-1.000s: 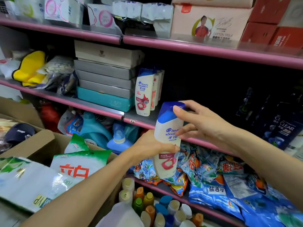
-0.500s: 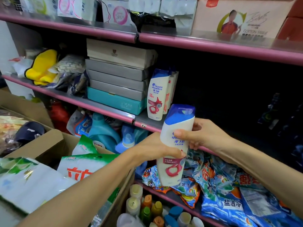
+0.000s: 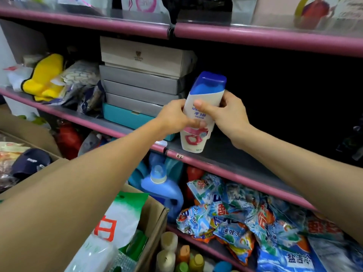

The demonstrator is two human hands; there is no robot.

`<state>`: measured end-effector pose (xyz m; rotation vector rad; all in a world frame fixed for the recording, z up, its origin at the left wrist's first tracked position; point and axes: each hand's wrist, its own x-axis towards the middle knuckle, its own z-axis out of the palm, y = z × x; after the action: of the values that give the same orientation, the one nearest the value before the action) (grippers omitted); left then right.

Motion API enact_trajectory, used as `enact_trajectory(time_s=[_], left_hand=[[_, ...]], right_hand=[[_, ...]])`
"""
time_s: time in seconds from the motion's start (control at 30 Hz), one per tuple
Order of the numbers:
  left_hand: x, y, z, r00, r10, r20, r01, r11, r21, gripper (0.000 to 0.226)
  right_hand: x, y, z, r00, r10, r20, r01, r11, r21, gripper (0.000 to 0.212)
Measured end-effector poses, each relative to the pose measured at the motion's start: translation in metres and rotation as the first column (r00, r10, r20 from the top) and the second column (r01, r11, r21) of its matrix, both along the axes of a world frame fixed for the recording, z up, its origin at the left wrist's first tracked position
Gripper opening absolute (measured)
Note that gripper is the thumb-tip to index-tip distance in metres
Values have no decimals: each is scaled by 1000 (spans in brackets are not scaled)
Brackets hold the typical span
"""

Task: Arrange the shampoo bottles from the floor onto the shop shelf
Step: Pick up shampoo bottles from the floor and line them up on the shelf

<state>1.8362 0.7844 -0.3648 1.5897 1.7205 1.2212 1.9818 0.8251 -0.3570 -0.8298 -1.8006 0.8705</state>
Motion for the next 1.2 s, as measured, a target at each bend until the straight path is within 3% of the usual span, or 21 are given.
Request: enact_trajectory(time_s=[0.27, 0.53, 0.7, 0.9, 1.2], left_hand=[[-30, 17, -9, 993, -87, 74, 97, 986, -134, 36], [-27, 16, -45, 989, 89, 114, -93, 995, 32, 59], [-17, 14, -61, 984, 130, 120, -137, 989, 53, 49], [-8, 12, -62, 982, 105, 157, -112, 993, 35, 43], [-6, 15, -65, 975, 120, 188, -131, 990, 44, 30]], right_hand=[[-25, 15, -9, 991, -58, 121, 57, 998, 17, 48], [-25, 11, -28, 968, -136, 212, 141, 990, -11, 55], [-16, 6, -63, 941, -183, 286, 223, 968, -115, 46], [-8, 7, -67, 932, -186, 312, 211, 976, -49, 35], [-8, 6, -67, 923, -204, 325, 218, 976, -7, 36]])
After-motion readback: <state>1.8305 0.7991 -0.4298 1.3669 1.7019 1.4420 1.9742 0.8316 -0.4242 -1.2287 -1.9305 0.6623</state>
